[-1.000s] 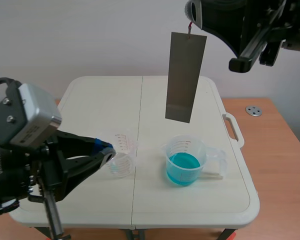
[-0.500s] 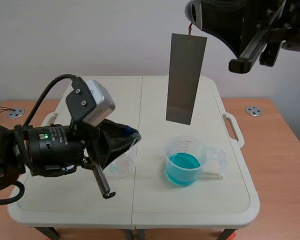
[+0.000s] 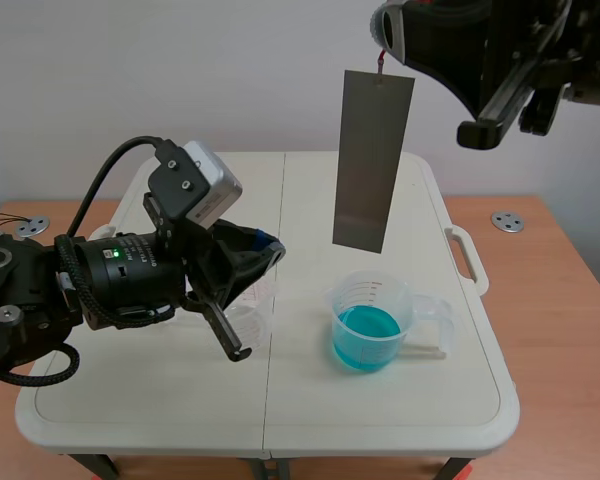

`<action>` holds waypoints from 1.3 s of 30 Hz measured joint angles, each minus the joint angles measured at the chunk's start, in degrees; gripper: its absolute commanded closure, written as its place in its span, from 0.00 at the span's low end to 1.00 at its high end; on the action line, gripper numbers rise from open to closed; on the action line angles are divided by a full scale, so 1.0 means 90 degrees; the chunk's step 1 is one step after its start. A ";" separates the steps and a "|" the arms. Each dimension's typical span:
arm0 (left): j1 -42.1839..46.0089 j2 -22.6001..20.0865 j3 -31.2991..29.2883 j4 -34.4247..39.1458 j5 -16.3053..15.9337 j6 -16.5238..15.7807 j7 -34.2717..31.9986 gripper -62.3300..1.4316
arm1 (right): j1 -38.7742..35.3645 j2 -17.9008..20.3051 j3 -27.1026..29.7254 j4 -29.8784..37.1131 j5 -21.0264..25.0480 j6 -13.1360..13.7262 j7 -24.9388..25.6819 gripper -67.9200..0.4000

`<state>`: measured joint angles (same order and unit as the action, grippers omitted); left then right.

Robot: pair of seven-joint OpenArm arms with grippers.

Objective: Hold the metal plate by the orange handle, dip it into the blue solution, take it out and point at it, then put the plate back in the beaker on the left.
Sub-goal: 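Raise the plate and point at it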

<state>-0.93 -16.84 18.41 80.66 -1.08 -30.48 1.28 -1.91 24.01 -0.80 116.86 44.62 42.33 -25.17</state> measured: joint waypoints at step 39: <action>0.6448 -0.1338 -0.4505 0.1637 -0.0262 0.0007 -0.1603 0.95 | 0.0029 0.0000 -0.0058 0.0000 0.0000 -0.0002 0.0148 0.98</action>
<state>57.10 -28.88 -22.13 95.39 -3.44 -30.41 -13.15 -1.65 24.01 -1.32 116.86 44.62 42.30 -23.83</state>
